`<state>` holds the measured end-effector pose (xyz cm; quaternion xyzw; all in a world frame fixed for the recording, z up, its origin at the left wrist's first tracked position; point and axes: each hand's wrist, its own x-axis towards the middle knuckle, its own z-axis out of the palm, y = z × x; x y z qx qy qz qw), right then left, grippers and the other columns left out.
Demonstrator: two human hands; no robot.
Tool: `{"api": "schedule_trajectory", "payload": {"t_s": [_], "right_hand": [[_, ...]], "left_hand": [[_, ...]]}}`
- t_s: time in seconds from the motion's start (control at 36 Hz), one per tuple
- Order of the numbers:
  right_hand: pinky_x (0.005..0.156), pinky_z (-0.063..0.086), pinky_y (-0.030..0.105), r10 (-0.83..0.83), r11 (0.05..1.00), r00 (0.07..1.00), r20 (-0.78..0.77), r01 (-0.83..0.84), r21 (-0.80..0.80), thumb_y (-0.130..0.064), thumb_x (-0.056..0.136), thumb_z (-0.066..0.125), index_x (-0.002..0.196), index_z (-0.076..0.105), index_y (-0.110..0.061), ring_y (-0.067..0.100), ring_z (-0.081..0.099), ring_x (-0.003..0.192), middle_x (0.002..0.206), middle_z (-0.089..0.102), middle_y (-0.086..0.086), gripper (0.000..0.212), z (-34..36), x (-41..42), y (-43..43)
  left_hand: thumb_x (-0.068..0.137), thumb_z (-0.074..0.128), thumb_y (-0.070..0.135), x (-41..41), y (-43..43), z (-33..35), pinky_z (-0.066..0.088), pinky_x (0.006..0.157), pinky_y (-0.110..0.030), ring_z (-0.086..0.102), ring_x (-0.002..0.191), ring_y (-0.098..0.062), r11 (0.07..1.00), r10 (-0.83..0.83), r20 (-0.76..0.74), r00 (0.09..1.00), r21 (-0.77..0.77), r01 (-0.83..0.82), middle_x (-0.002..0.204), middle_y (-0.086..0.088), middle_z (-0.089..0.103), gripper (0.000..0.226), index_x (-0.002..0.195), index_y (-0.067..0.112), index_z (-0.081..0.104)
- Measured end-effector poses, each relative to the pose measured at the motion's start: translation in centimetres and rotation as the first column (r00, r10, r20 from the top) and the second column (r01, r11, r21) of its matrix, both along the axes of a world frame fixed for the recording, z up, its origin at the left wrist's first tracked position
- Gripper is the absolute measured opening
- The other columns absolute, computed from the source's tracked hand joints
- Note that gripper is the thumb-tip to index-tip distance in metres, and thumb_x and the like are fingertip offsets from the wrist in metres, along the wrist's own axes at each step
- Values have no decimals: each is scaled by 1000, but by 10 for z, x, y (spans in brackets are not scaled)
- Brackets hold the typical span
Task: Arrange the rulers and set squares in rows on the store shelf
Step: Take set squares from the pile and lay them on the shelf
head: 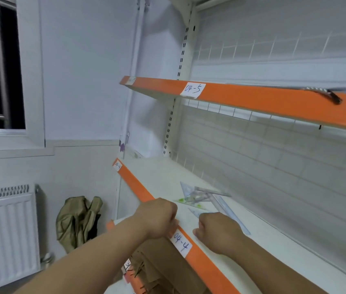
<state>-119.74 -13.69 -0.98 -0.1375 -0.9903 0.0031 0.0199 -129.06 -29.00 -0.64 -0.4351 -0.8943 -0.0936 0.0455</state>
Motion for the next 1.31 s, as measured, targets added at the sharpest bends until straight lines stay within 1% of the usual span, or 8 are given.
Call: {"api": "schedule_trajectory", "payload": {"t_s": [0.22,0.5,0.64,0.81,0.89,1.06,1.17,1.31], "right_hand": [[50,24,21,-80,996,997,-6,80,26,-45,94,45,64,29,-27,15,46,79,73,42,-8,38,-5,-50,1],[50,25,21,-284,959,958,-39,283,-27,-36,95,46,75,40,-23,17,46,77,74,46,-5,25,-8,-108,-9],[53,31,25,-427,903,904,-20,425,-62,-35,94,45,64,29,-28,18,47,79,86,50,-2,35,-12,-124,-18],[60,34,27,-539,840,842,15,539,-66,-37,95,43,68,33,-26,17,44,82,89,48,-3,31,-14,-123,-26],[53,29,24,-577,814,816,27,578,-51,-36,96,42,64,27,-28,17,44,81,89,48,-2,36,-13,-117,-23],[52,26,22,-613,790,790,-3,613,5,-35,95,45,73,42,-21,22,57,95,109,65,6,26,-13,-103,-13],[69,33,25,-637,770,771,-14,637,28,-36,96,45,107,60,-13,23,58,108,114,64,5,29,-12,-96,-5],[71,34,25,-674,739,739,-4,674,18,-35,97,45,111,60,-14,20,54,91,115,64,5,30,-11,-87,2]], "left_hand": [[97,45,33,-61,11,-4,45,80,-34,55,101,-22,997,-66,9,998,-36,66,109,-5,60,26,105,13,59],[98,45,39,-157,32,2,45,84,-34,55,105,-21,949,-307,-18,952,-77,305,110,-3,61,30,105,13,60],[98,45,39,-187,43,-2,48,86,-35,56,104,-20,905,-415,-19,909,-104,411,109,-2,63,32,104,13,62],[97,48,37,-197,60,-13,49,82,-30,60,98,-23,852,-516,30,856,-81,517,103,-7,66,32,98,10,65],[96,48,32,-192,70,-17,50,82,-31,62,96,-27,825,-556,39,831,-96,557,104,-10,67,28,99,10,65],[98,44,33,-177,84,-11,50,84,-35,61,99,-27,781,-615,44,787,-103,616,109,-8,65,29,111,13,61],[98,46,34,-171,92,-13,47,85,-30,59,104,-25,766,-629,55,775,-130,630,114,-6,63,27,111,15,60],[97,46,34,-170,100,-14,46,81,-31,58,104,-25,759,-633,46,773,-158,631,114,-6,62,27,109,13,60]]}}
